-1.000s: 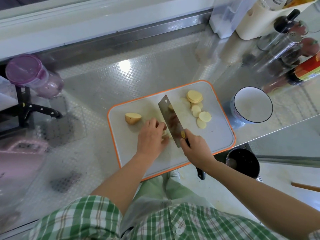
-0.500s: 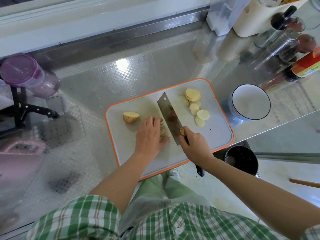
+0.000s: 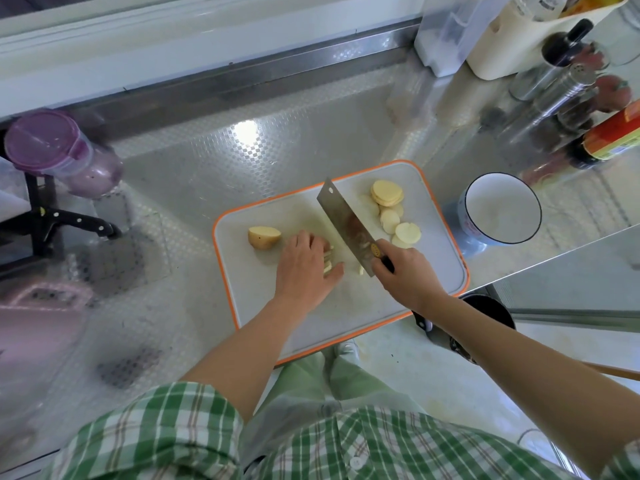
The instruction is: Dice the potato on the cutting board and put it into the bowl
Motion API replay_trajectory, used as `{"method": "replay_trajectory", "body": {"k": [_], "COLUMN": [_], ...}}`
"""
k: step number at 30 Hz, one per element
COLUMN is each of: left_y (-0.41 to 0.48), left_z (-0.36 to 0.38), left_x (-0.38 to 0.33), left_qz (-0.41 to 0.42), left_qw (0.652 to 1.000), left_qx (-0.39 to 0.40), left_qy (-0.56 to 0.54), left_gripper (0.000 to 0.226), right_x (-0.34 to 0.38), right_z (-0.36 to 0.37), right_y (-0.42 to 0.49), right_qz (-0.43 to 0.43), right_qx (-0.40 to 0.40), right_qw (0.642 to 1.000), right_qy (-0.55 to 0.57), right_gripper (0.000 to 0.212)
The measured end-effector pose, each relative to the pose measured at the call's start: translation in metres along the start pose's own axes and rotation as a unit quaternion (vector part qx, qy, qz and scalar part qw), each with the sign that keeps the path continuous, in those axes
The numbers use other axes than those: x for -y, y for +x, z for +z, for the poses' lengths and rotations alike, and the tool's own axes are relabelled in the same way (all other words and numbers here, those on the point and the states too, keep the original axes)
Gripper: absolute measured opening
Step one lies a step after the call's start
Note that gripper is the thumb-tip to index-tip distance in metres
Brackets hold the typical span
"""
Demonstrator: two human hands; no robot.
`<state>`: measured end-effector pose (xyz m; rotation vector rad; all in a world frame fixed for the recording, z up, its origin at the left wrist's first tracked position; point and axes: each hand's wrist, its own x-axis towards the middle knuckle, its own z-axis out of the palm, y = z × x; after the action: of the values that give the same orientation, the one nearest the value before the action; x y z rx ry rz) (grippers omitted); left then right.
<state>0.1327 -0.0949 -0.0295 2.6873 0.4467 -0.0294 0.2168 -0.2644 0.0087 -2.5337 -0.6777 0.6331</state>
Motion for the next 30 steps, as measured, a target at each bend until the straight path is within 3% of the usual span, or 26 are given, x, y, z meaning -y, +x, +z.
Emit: {"method": "replay_trajectory", "body": {"k": [4, 8, 14, 19, 23, 26, 30], "left_y": [0.015, 0.014, 0.012, 0.007, 0.007, 0.008, 0.006], "left_z": [-0.006, -0.016, -0.017, -0.014, -0.011, -0.01, -0.015], "left_x": [-0.014, -0.006, 0.003, 0.006, 0.011, 0.014, 0.011], "left_qz": [0.054, 0.032, -0.023, -0.055, -0.069, -0.076, -0.077], "left_qw": [0.998, 0.997, 0.995, 0.995, 0.993, 0.994, 0.993], "left_qx": [0.026, -0.044, -0.063, -0.064, -0.056, -0.047, -0.052], "left_qy": [-0.027, -0.061, -0.07, -0.06, -0.072, -0.068, -0.074], "left_gripper": [0.035, 0.031, 0.024, 0.018, 0.017, 0.017, 0.019], "right_x": [-0.006, 0.0, 0.013, 0.015, 0.004, 0.003, 0.012], "right_z": [-0.001, -0.002, 0.006, 0.012, 0.007, 0.004, 0.014], "right_y": [-0.006, -0.004, -0.004, -0.004, -0.005, -0.009, -0.013], "right_qz": [0.028, 0.039, 0.014, -0.008, 0.037, 0.055, 0.013], "right_qx": [-0.014, -0.017, 0.015, 0.03, -0.006, -0.03, 0.013], "right_qw": [0.999, 0.998, 0.998, 0.999, 0.999, 0.997, 1.0], "right_qy": [0.022, 0.042, 0.052, 0.027, 0.02, 0.038, 0.017], "right_gripper": [0.017, 0.028, 0.016, 0.018, 0.031, 0.027, 0.02]}}
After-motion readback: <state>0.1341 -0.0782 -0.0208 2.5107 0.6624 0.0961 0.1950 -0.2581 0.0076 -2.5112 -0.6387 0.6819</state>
